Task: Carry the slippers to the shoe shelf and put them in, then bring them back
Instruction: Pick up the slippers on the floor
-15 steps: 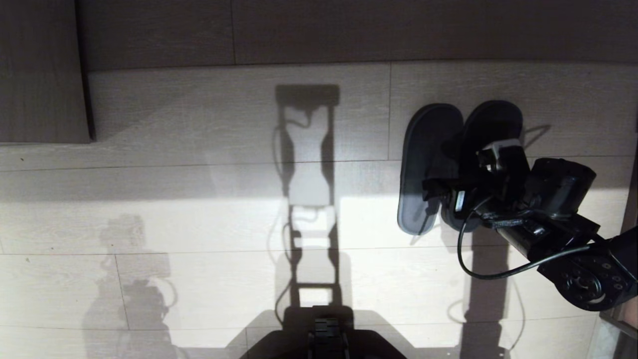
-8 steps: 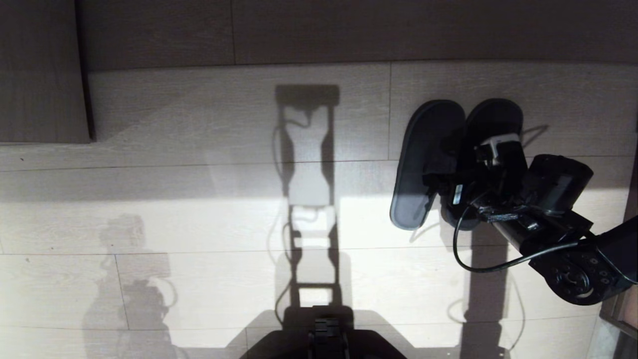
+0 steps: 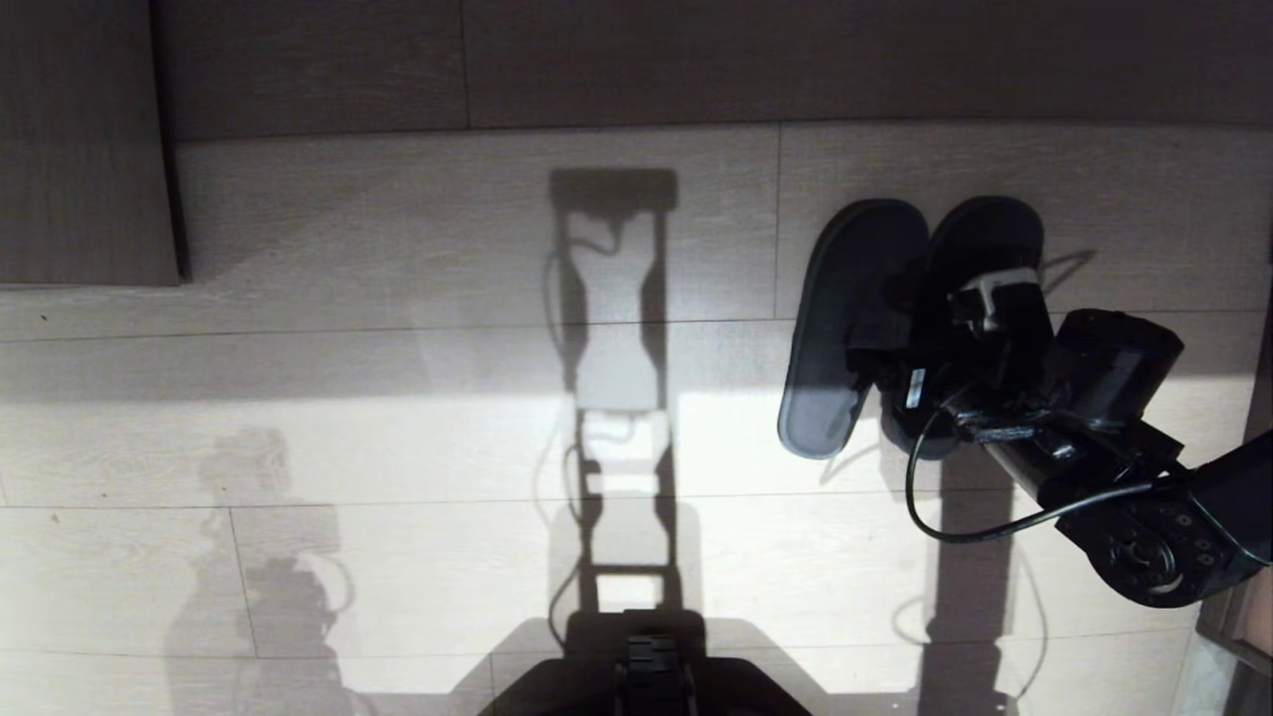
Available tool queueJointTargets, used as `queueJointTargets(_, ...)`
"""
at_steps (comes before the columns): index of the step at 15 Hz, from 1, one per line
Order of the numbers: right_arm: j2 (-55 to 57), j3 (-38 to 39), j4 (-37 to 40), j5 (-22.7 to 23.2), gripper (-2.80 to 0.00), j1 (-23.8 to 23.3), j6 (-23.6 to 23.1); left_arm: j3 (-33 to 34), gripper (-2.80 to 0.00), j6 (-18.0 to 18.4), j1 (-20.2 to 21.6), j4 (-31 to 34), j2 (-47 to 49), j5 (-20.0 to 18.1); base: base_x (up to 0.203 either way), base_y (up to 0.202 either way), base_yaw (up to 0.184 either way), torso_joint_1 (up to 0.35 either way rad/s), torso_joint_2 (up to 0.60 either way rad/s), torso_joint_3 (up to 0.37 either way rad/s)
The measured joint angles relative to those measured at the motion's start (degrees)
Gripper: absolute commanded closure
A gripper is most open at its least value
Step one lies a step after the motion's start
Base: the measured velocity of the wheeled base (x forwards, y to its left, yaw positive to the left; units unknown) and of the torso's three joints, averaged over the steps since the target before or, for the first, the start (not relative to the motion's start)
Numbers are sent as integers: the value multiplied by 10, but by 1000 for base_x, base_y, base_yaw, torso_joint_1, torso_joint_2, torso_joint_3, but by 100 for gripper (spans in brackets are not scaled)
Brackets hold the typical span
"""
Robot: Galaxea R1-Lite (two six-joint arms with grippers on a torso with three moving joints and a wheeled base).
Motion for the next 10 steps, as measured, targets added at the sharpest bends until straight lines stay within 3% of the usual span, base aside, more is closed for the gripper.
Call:
queueJointTargets(3,11,-10,-28,-1,-280,0,-1,0,0,0,0,0,0,0,0,0,0,0,0,0)
queueJointTargets(4,14,-13,-32,0,-149,0,-1,0,0,0,0,0,0,0,0,0,0,0,0,0)
queueJointTargets(5,17,-16,-32,0,0,0,-2,0,0,0,0,0,0,0,0,0,0,0,0,0)
queueJointTargets(10,29,-27,-39,12,0,-1,-6,0,0,-1,0,0,0,0,0,0,0,0,0,0)
